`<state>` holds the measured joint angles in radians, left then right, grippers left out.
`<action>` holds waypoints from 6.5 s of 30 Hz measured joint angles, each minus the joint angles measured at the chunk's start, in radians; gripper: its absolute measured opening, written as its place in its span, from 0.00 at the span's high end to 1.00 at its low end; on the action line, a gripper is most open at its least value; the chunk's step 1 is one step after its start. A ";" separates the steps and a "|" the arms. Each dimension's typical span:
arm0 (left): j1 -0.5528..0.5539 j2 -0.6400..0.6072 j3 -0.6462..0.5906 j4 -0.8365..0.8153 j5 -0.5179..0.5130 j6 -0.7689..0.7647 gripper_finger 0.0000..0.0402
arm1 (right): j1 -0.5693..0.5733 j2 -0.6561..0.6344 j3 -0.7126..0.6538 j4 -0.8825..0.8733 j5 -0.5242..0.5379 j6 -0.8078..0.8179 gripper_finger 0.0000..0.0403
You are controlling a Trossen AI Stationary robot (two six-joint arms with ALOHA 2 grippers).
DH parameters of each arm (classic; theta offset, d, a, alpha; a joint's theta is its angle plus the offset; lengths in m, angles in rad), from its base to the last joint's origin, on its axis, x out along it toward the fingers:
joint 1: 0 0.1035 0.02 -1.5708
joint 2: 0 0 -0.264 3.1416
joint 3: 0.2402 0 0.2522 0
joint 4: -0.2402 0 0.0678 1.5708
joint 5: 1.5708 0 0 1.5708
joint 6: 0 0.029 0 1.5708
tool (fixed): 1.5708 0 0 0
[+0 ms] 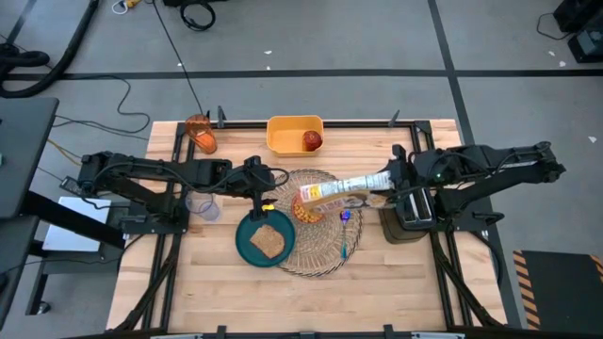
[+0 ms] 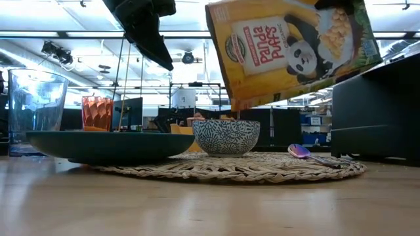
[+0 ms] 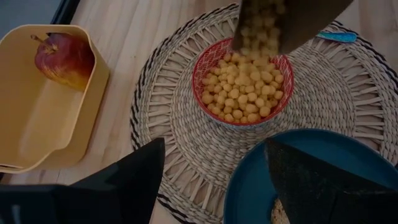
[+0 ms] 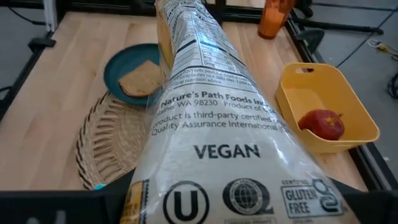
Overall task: Arrange a breakfast setting
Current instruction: Pour the cereal from the yellow cereal box into the red bowl
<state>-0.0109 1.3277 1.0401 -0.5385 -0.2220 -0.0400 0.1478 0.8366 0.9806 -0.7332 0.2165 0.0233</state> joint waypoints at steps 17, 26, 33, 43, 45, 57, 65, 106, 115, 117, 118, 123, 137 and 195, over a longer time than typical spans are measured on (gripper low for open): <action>0.000 0.000 0.000 0.003 0.000 0.000 0.29 | -0.011 0.009 -0.001 0.008 0.019 -0.010 0.52; 0.000 0.000 0.000 0.002 0.000 -0.001 0.29 | -0.012 -0.008 0.000 -0.008 0.013 0.004 0.52; 0.000 0.000 0.000 0.004 0.000 -0.001 0.29 | -0.016 -0.035 0.000 -0.044 0.011 0.004 0.52; 0.002 0.000 0.000 0.026 -0.001 0.002 0.29 | -0.016 -0.055 0.018 -0.078 0.004 0.002 0.52; 0.003 0.000 0.000 0.035 -0.001 0.007 0.29 | -0.016 -0.054 0.018 -0.078 0.000 0.000 0.52; 0.003 0.000 0.000 0.032 -0.001 0.010 0.29 | -0.016 -0.052 0.018 -0.060 0.010 -0.007 0.52; 0.000 -0.001 0.000 0.039 -0.001 0.018 0.29 | -0.016 -0.046 0.019 -0.072 0.018 0.019 0.52; -0.057 -0.235 0.000 0.128 0.003 0.028 0.29 | -0.020 -0.387 -0.267 0.205 -0.033 0.021 0.52; -0.055 -0.246 0.005 0.252 -0.015 0.111 0.29 | -0.021 -0.608 -0.508 0.501 -0.077 -0.023 0.52; -0.049 -0.243 0.023 0.220 -0.033 0.123 0.29 | -0.020 -0.642 -0.551 0.579 -0.084 -0.045 0.52; -0.048 -0.243 0.039 0.205 -0.034 0.125 0.29 | -0.020 -0.656 -0.570 0.616 -0.084 -0.054 0.52; -0.051 -0.245 0.122 0.156 -0.036 0.135 0.29 | -0.021 -0.697 -0.665 0.796 -0.083 -0.099 0.52; -0.062 -0.236 0.164 0.081 -0.035 0.130 0.29 | -0.020 -0.706 -0.768 1.147 -0.098 -0.156 0.52; 0.150 0.243 -0.077 1.535 0.448 0.023 0.60 | -0.100 0.281 -0.650 2.096 -0.096 -0.168 0.46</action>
<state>0.1390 1.5707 0.9627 0.9962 0.2259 -0.0169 0.0479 1.1177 0.3309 1.3625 0.1204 -0.1448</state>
